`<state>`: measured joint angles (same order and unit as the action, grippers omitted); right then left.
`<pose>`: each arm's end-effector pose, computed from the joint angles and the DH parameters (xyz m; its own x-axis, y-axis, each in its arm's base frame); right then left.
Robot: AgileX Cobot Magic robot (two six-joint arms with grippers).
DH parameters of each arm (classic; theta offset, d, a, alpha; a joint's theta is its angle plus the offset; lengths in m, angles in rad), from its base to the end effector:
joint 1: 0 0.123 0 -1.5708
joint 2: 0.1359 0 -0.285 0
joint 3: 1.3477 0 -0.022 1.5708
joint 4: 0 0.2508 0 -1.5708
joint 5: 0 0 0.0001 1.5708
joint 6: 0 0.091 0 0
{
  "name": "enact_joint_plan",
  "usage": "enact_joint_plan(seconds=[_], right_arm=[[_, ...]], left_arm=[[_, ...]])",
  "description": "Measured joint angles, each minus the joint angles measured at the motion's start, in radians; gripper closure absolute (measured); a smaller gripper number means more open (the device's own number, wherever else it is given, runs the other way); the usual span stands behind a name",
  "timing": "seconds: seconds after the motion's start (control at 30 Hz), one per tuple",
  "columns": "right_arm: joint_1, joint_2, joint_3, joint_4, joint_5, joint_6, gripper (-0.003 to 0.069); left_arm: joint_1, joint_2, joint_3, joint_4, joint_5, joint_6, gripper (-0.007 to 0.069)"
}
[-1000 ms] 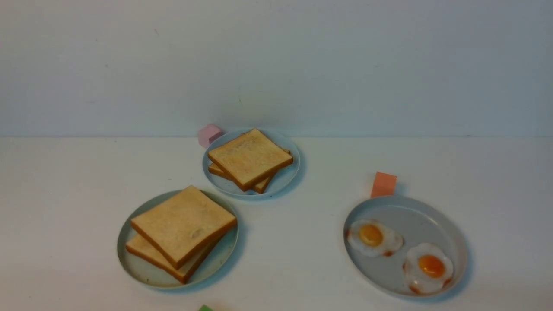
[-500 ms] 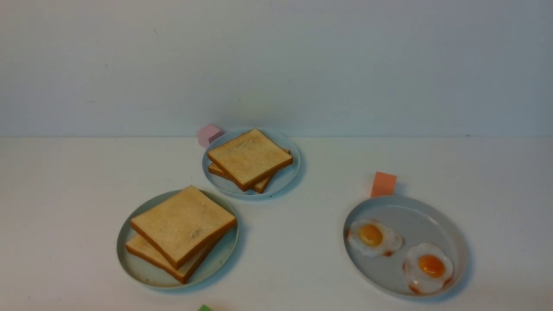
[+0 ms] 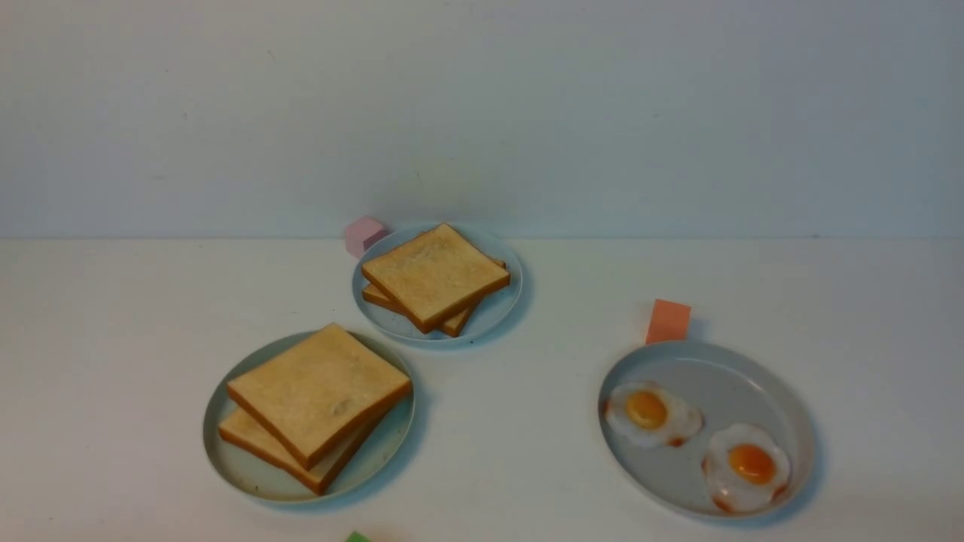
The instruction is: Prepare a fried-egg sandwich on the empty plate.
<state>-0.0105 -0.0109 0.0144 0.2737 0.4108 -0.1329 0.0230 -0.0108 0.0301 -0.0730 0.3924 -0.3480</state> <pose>0.0514 0.0093 0.1734 -0.3170 0.1214 -0.9406 -0.0550 0.9878 0.1460 0.0522 -0.0013 0.1685 -0.2922 -0.4103 -0.8639 -0.1251 0.9119 -0.3908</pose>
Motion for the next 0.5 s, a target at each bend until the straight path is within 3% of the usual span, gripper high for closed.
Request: enact_joint_plan(seconds=[0.5], right_arm=[[0.000,0.000,0.000,0.000,0.000,0.000,0.0622]], left_arm=[[0.000,0.000,0.000,0.000,0.000,0.000,0.0638]])
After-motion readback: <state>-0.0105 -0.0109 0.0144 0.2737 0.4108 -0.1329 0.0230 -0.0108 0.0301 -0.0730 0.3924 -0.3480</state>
